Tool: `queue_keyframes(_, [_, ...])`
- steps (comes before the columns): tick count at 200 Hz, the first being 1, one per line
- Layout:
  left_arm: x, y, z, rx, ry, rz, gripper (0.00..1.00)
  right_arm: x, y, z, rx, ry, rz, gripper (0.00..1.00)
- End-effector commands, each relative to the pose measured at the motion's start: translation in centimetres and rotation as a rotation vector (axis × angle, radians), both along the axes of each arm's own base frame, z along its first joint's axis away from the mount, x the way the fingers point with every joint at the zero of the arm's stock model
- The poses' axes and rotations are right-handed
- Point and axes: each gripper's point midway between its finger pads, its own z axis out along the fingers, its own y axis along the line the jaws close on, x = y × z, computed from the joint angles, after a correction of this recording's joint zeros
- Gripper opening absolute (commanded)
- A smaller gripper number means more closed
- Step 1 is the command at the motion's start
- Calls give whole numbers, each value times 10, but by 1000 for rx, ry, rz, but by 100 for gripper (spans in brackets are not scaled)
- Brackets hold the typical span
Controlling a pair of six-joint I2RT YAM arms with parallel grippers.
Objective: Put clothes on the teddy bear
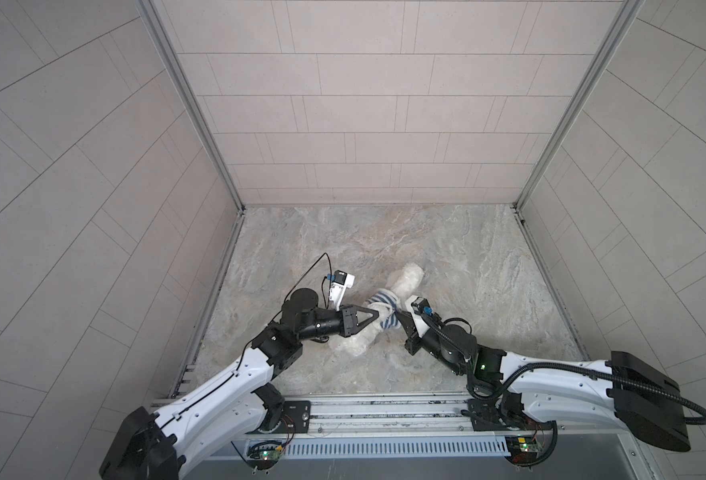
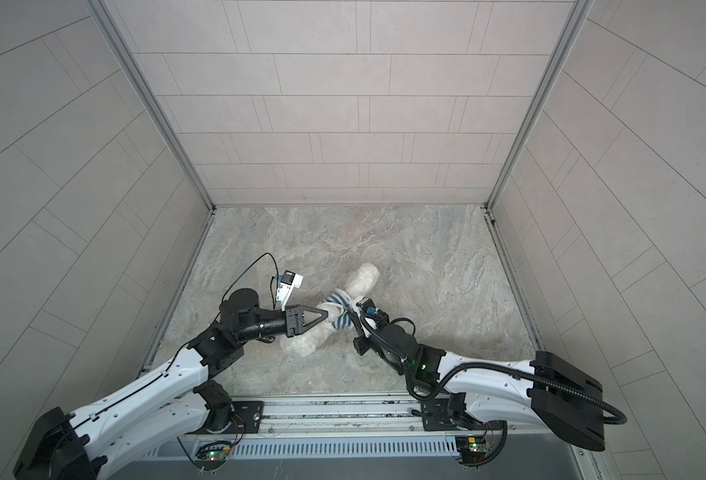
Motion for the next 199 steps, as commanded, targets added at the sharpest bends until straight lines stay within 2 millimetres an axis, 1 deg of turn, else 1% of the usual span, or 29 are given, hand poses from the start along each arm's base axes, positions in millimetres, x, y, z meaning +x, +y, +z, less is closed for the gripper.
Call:
queue_keyframes(1, [0, -5, 28, -24, -99, -36, 0, -8, -6, -12, -72, 35, 39, 5])
queue_keyframes(25, [10, -1, 9, 58, -73, 19, 0, -25, -1, 4, -100, 6, 121, 27])
queue_keyframes(36, [13, -1, 4, 73, -60, 24, 0, -32, 1, 12, -116, -16, 155, 36])
queue_keyframes(47, [15, -2, -2, 91, -43, 30, 0, -35, 3, 18, -135, -28, 173, 42])
queue_keyframes(59, [17, -2, -7, 107, -31, 37, 0, -36, 7, 24, -161, -40, 193, 45])
queue_keyframes(76, [18, -3, -10, 119, -18, 36, 0, -34, 16, 32, -189, -57, 210, 47])
queue_keyframes(93, [18, -3, -13, 137, -9, 27, 0, -29, 25, 33, -203, -67, 214, 47])
queue_keyframes(114, [17, -2, -18, 155, 3, 25, 0, -24, 37, 26, -230, -63, 219, 47])
queue_keyframes(133, [16, -2, -18, 153, 4, 24, 0, -22, 46, 22, -246, -60, 231, 47])
queue_keyframes(155, [16, -3, -17, 149, 2, 16, 0, -19, 49, 17, -253, -64, 227, 49])
queue_keyframes(170, [15, -4, -17, 149, 5, 8, 0, -16, 50, 19, -260, -75, 217, 49])
queue_keyframes(183, [14, -4, -17, 147, 7, 2, 0, -13, 50, 20, -267, -85, 205, 48])
queue_keyframes(199, [14, -4, -17, 149, 8, -1, 0, -10, 51, 21, -273, -95, 196, 45])
